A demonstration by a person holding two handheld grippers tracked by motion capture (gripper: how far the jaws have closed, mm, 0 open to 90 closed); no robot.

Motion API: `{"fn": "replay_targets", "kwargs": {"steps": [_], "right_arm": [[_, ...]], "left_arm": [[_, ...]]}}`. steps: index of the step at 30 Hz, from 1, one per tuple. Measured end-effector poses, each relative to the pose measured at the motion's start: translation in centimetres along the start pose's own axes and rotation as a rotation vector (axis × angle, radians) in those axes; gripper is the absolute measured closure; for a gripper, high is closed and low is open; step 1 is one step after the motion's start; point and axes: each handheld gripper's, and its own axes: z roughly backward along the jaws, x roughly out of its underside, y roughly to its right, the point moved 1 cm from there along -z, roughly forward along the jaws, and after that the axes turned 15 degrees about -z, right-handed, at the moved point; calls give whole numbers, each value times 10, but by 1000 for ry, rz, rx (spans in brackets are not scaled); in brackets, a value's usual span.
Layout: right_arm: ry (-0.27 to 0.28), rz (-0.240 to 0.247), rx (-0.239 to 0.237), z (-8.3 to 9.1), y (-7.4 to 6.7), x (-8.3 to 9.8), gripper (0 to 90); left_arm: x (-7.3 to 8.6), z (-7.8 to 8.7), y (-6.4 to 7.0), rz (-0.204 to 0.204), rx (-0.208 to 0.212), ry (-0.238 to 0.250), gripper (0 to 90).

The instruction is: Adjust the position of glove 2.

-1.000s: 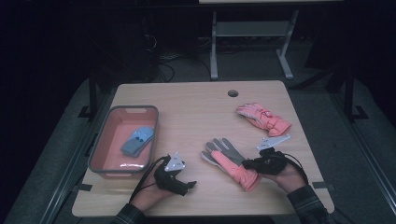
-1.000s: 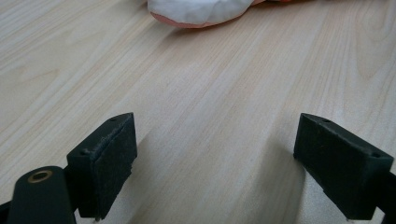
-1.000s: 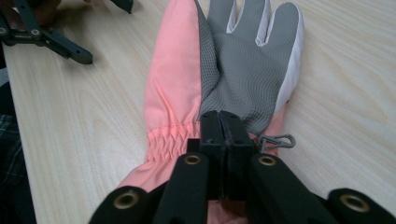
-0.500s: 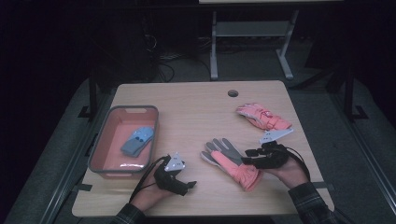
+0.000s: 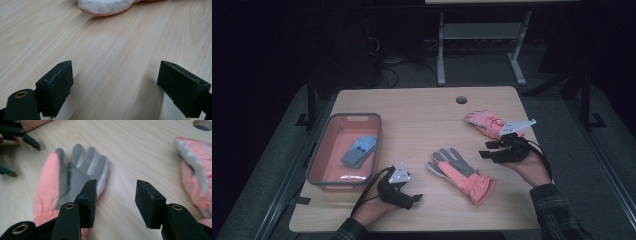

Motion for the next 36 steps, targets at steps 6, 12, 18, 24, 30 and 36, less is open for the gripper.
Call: {"fn": "replay_targets", "kwargs": {"steps": [6, 12, 18, 24, 30, 36], "right_arm": [[25, -27, 10, 4, 20, -7, 506], [35, -27, 51, -4, 40, -18, 492], [46, -54, 100, -12, 55, -28, 487], [44, -61, 126, -16, 71, -38, 493], [15, -70, 145, -22, 89, -42, 498], [16, -104, 147, -30, 105, -40, 531]], "left_arm": [[0, 0, 0, -1, -1, 4, 125], [0, 0, 0, -2, 1, 5, 126], [0, 0, 0, -3, 2, 5, 126], [0, 0, 0, -3, 2, 5, 126], [0, -1, 0, -3, 3, 6, 126], [0, -1, -1, -6, 6, 7, 126]]}}
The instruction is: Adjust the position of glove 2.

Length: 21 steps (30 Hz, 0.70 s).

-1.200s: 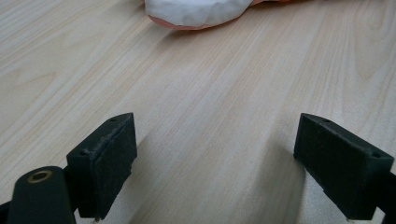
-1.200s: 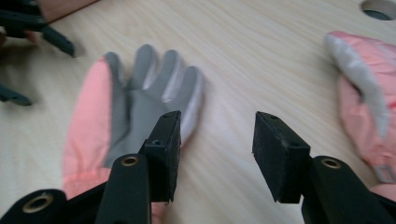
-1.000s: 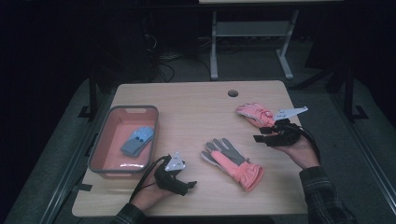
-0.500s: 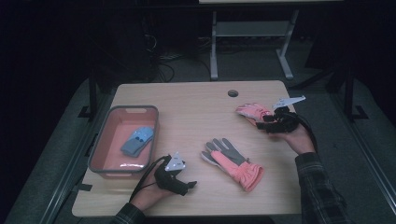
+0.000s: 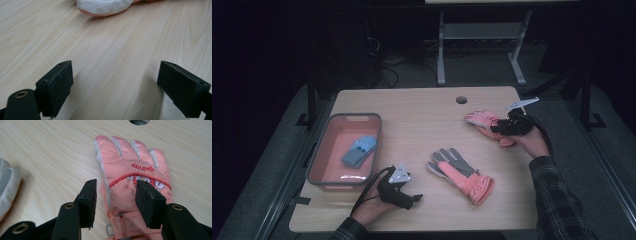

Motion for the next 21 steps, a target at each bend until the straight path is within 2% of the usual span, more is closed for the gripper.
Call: {"fn": "replay_targets", "kwargs": {"steps": [5, 7, 9, 14, 17, 21], "right_arm": [[-20, 5, 22, -10, 3, 2, 542], [-34, 18, 39, -13, 4, 4, 582], [-35, 10, 41, -14, 4, 5, 607], [-38, 37, 49, -16, 0, 5, 805], [-36, 22, 43, -14, 0, 4, 865], [-25, 14, 50, -9, -2, 4, 892]], "left_arm": [[0, 0, 0, -1, 2, 0, 126], [0, 0, 0, -1, 3, -2, 126], [0, 0, 0, -1, 3, -3, 126], [0, 0, 0, -1, 3, -3, 126], [0, 0, 0, -1, 3, -3, 126], [0, 0, 0, -1, 3, -3, 126]]}}
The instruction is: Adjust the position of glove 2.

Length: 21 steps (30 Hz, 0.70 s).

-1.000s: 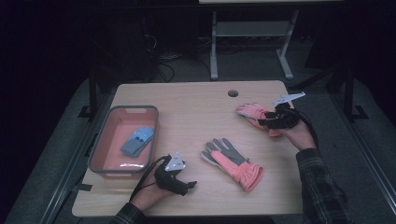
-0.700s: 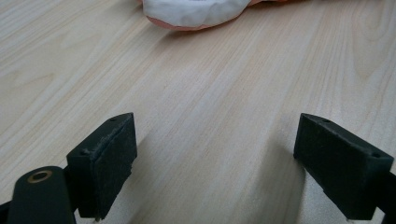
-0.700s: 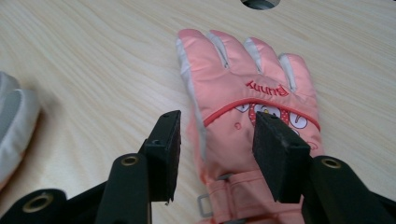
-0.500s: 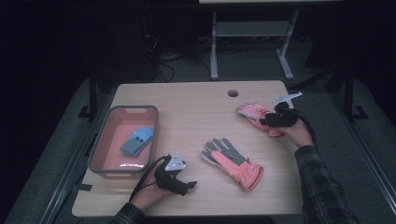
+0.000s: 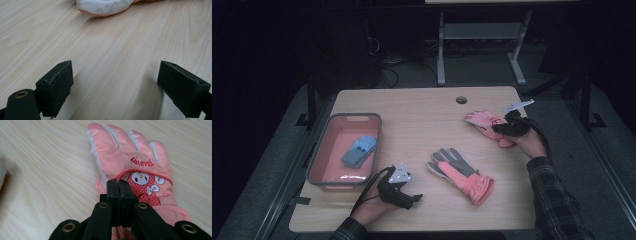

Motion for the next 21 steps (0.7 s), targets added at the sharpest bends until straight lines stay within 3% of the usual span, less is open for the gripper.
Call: {"fn": "replay_targets", "kwargs": {"steps": [7, 12, 21], "right_arm": [[29, -38, -20, 23, -6, 1, 898], [60, -36, -35, 42, -17, 2, 900], [95, 19, -63, 70, -43, 7, 900]], "left_arm": [[0, 0, 0, 0, 0, 0, 126], [0, 0, 0, 0, 0, -1, 126], [0, 0, 0, 0, 0, -1, 126]]}}
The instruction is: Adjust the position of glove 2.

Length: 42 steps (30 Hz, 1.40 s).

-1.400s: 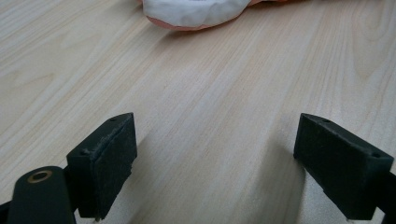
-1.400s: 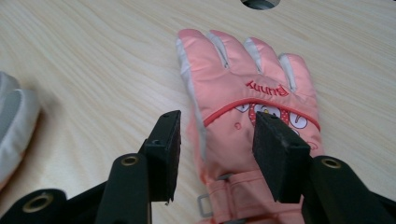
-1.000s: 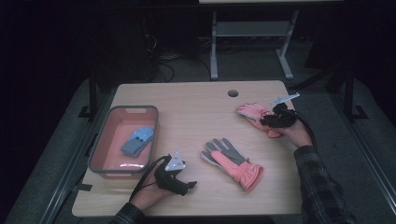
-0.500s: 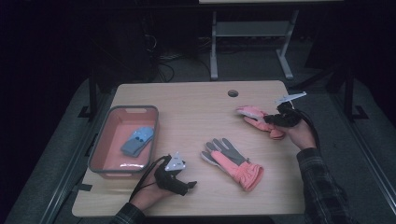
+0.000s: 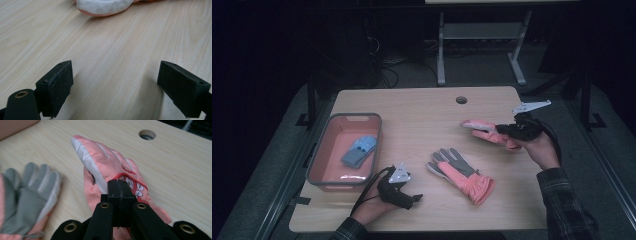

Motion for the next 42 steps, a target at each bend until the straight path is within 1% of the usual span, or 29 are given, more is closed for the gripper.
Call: {"fn": "replay_targets", "kwargs": {"steps": [3, 5, 7, 10, 15, 17, 19, 22, 26, 28, 33, 34, 35, 39, 42], "right_arm": [[10, 19, -17, 8, -13, 2, 900], [7, 37, -15, 11, -21, 3, 900], [1, 46, -23, 12, -29, 5, 900], [-6, 67, -40, 13, -40, 10, 900], [-15, 82, -60, 16, -53, 16, 900], [-14, 90, -79, 17, -58, 17, 900], [-17, 102, -89, 18, -65, 18, 900], [-22, 115, -104, 18, -76, 19, 900], [-33, 130, -104, 15, -87, 22, 900], [-46, 130, -104, 12, -92, 24, 900], [-65, 155, -94, 2, -104, 25, 900], [-69, 150, -91, 0, -107, 25, 900], [-74, 162, -90, -2, -109, 25, 900], [-90, 186, -111, -8, -117, 28, 894], [-109, 190, -129, -10, -120, 29, 879]], "left_arm": [[0, 0, 0, 0, 0, 0, 126], [0, 0, 0, -5, -2, -1, 126], [0, 0, 0, 3, 1, 0, 126], [0, 0, 0, 0, 0, 0, 126], [0, 0, 0, -1, -3, 3, 126], [0, 0, 0, -1, -3, 3, 126], [0, 0, 0, -5, -2, -1, 126], [0, 0, 0, 1, -2, 3, 126], [0, 0, 0, 1, -2, 2, 126], [0, 0, 0, 1, -2, 4, 126], [-1, -1, 0, 2, -1, 4, 126], [-1, -1, 0, 1, -1, 3, 126], [-1, -1, 0, 1, -1, 5, 125], [-1, -1, 0, 0, -1, 7, 126], [-1, -1, 0, -3, 0, 6, 125]]}}
